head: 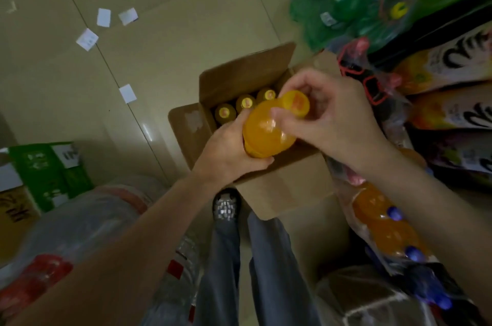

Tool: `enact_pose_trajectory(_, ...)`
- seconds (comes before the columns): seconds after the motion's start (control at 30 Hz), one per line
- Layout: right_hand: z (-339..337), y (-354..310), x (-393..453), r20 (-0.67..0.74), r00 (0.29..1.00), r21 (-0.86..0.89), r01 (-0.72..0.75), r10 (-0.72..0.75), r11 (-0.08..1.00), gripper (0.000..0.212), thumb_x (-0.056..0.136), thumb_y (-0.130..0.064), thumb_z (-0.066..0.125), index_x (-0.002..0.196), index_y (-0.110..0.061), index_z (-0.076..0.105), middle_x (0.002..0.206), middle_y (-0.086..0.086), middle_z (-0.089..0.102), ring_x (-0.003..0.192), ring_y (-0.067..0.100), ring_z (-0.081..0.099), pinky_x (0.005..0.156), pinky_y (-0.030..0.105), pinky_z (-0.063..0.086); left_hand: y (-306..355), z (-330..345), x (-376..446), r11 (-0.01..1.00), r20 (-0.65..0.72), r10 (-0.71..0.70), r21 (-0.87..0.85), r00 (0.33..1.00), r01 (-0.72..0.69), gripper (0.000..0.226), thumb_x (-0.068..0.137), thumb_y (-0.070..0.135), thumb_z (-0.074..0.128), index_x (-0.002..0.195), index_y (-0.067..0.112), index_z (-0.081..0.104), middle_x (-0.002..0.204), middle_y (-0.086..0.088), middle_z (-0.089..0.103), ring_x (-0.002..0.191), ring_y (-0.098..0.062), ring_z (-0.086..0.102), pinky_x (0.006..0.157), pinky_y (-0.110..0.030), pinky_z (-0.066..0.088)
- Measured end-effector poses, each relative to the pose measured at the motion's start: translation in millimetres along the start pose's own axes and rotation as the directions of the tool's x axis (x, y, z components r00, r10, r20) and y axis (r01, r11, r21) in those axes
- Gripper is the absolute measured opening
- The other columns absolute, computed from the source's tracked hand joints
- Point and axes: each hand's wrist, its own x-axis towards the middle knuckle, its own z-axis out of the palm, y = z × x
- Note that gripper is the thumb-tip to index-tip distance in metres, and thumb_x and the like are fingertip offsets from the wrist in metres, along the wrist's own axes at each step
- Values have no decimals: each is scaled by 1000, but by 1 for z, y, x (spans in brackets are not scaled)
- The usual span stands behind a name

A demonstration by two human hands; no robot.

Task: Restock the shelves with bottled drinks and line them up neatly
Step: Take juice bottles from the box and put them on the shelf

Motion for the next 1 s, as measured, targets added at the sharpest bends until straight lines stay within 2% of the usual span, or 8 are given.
enact_pose_trajectory(0.1, 9, 25, 10, -27, 989, 402, -121, 144, 908, 15, 87, -33, 57, 94, -20, 59, 74, -7, 61, 66, 5, 59, 60, 18, 48, -1, 4, -10, 975, -188, -203, -132, 961, 180, 73, 62, 29, 83, 124, 22, 46, 104, 8, 57, 99, -13, 55, 85, -28, 43)
enact_pose_trajectory(0.13, 19, 44, 14, -32, 973, 415, -194, 227, 889, 13, 91, -31, 53, 96, -20, 58, 76, -5, 60, 67, 7, 59, 60, 19, 48, -5, 0, -11, 954, -222, -273, -188, 936, 234, 71, 62, 30, 83, 122, 21, 47, 102, 9, 57, 98, -13, 55, 83, -28, 43)
enact_pose_trajectory(0.23, 66, 112, 20, 101, 903, -109, -408, 419, 906, 21, 90, -31, 58, 102, -14, 58, 87, 2, 62, 81, 16, 60, 69, 27, 46, -29, -22, -8, 895, -286, -405, -315, 868, 314, 64, 64, 29, 81, 119, 18, 51, 97, 10, 58, 92, -9, 57, 76, -25, 44)
enact_pose_trajectory(0.3, 101, 152, 22, 251, 800, -511, -369, 546, 776, 32, 87, -32, 61, 110, -9, 55, 105, 11, 62, 99, 27, 59, 80, 34, 47, -46, -36, -6, 909, -328, -387, -290, 862, 298, 56, 66, 30, 79, 116, 15, 56, 96, 6, 63, 88, -9, 60, 75, -27, 49)
enact_pose_trajectory(0.43, 153, 195, 37, 230, 689, -779, -293, 687, 555, 43, 90, -20, 57, 129, -10, 42, 129, 15, 51, 120, 33, 49, 92, 41, 44, -80, -39, -2, 909, -367, -408, -251, 836, 333, 53, 65, 35, 77, 112, 18, 59, 91, 5, 65, 88, -14, 63, 72, -26, 46)
enact_pose_trajectory(0.57, 173, 211, 48, 153, 733, -832, -266, 663, 486, 33, 92, -6, 49, 125, -5, 48, 129, 16, 53, 121, 31, 49, 96, 37, 42, -96, -31, 2, 931, -350, -364, -136, 863, 338, 62, 61, 43, 75, 114, 18, 54, 87, 10, 60, 81, -8, 59, 62, -18, 39)
enact_pose_trajectory(0.7, 157, 186, 35, 113, 772, -742, -353, 626, 570, 39, 87, -15, 60, 123, -7, 46, 126, 15, 53, 120, 32, 49, 95, 38, 42, -78, -26, -9, 929, -303, -362, -36, 881, 369, 59, 72, 32, 74, 121, 19, 43, 81, 12, 48, 85, -11, 49, 70, -23, 35)
enact_pose_trajectory(1.0, -33, -48, -26, -22, 919, -540, -343, 394, 769, 47, 72, -30, 69, 108, -4, 53, 104, 19, 62, 100, 37, 57, 74, 37, 46, 85, -94, -67, 944, -142, -316, 53, 938, 326, 69, 58, 49, 77, 117, 22, 54, 107, -2, 64, 100, -23, 59, 90, -35, 47)
